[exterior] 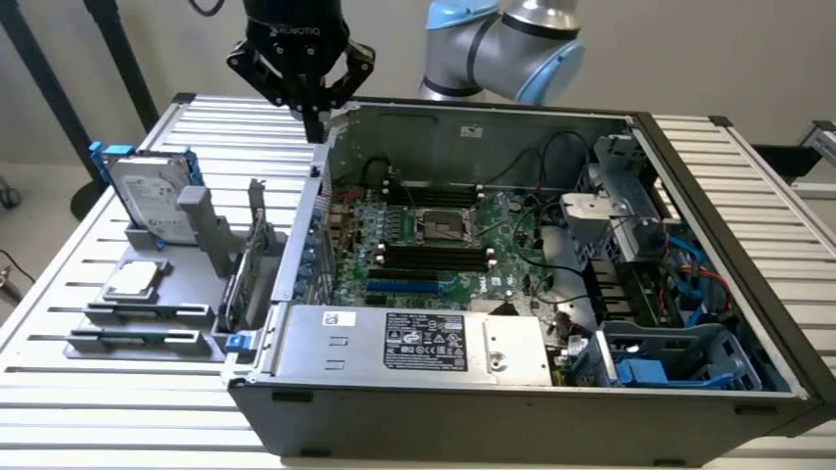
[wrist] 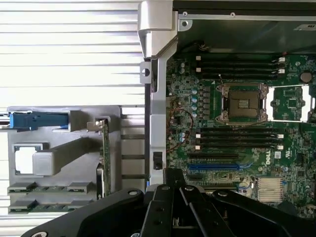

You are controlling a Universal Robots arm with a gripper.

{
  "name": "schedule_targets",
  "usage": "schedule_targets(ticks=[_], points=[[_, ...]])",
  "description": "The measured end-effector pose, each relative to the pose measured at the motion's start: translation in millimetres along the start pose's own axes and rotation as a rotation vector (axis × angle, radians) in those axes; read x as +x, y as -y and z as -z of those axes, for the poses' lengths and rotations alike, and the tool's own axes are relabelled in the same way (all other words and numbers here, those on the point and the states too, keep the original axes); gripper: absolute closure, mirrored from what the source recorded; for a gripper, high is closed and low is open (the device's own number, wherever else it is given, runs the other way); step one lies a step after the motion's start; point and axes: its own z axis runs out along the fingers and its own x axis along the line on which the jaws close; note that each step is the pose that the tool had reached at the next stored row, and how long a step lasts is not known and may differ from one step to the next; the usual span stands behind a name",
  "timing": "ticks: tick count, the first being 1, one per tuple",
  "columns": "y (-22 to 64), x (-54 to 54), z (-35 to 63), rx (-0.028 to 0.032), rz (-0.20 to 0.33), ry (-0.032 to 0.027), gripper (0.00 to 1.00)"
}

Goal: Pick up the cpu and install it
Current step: 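Reach for the cpu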

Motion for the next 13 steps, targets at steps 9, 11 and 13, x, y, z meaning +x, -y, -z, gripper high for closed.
schedule_targets(ticks=[9,11,13], points=[[1.0,41.0,0.6,0.0002,0.0,-0.0082,0.89],[1.2,50.3,0.5,0.0003,0.0,-0.0093,0.89],[1.5,59.2,0.2,0.0003,0.0,-0.0102,0.89]])
